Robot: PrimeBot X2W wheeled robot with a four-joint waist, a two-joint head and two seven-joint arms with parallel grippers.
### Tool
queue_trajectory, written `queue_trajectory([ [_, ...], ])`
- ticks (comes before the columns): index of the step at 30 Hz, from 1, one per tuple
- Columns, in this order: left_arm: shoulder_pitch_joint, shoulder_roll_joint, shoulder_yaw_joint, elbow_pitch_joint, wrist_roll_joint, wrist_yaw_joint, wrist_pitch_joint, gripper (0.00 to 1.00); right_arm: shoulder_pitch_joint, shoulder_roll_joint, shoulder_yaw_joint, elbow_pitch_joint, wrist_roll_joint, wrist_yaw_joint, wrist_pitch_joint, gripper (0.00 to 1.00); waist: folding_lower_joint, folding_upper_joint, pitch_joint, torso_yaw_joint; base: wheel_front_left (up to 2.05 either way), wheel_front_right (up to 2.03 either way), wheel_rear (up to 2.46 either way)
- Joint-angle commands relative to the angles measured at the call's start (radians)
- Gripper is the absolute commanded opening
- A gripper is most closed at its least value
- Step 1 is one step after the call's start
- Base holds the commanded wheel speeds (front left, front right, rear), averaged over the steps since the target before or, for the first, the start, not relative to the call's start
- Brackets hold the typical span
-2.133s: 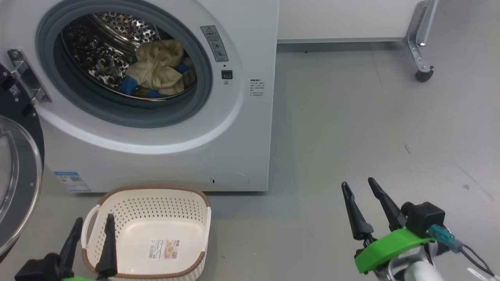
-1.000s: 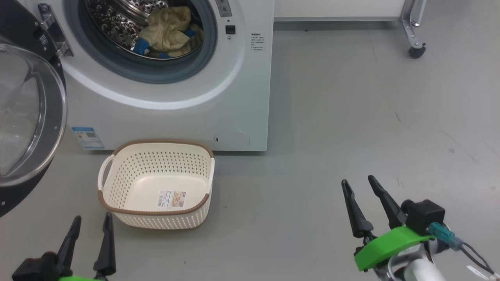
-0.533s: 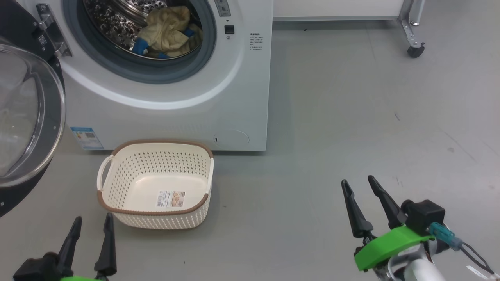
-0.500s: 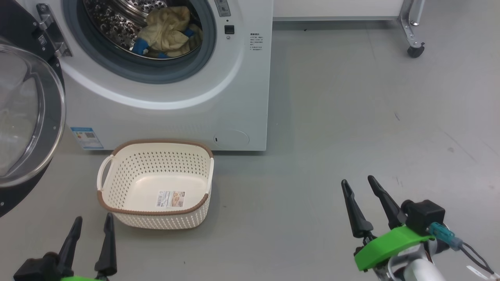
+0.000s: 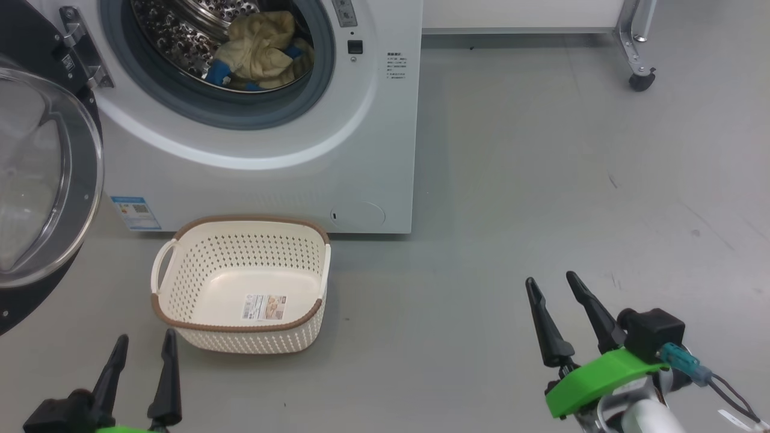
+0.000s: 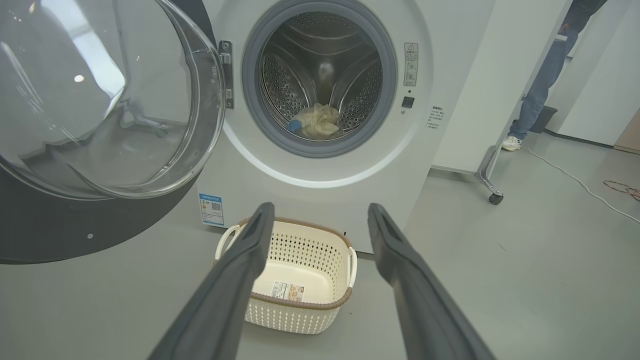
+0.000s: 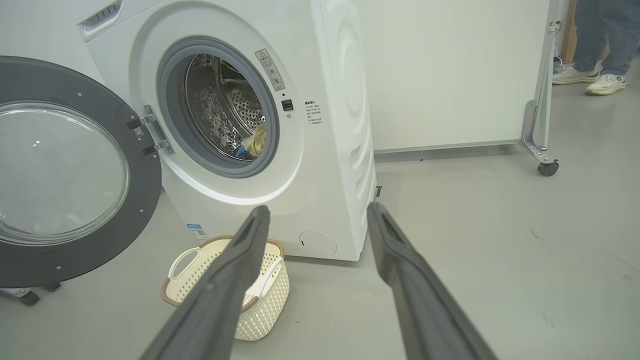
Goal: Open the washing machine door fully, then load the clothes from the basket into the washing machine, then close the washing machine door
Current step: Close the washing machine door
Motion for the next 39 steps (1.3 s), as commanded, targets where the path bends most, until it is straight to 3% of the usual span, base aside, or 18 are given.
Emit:
queue_trajectory([
  [1, -0.049, 0.013, 0.041, -0.024, 0.011, -0.001, -0.011, 1.00, -0.049, 0.001, 0.020, -0.029, 0.000, 0.000, -0.007, 1.00, 0.0000, 0.0000, 0.000, 0.000, 0.00, 0.00, 0.00],
  [20, -0.058, 0.015, 0.030, -0.019, 0.014, -0.007, -0.011, 1.00, -0.045, 0.001, 0.022, -0.032, 0.001, 0.000, -0.007, 1.00, 0.0000, 0.0000, 0.006, 0.022, 0.00, 0.00, 0.00],
  [32, -0.072, 0.020, 0.015, -0.023, 0.023, -0.004, -0.003, 1.00, -0.040, 0.001, 0.038, -0.036, 0.006, 0.000, -0.007, 1.00, 0.0000, 0.0000, 0.000, 0.192, 0.00, 0.00, 0.00],
  [39, -0.065, 0.043, 0.017, -0.047, 0.027, 0.006, 0.019, 1.00, -0.039, 0.001, 0.049, -0.037, 0.023, 0.000, -0.007, 1.00, 0.0000, 0.0000, -0.010, 0.337, 0.00, 0.00, 0.00],
])
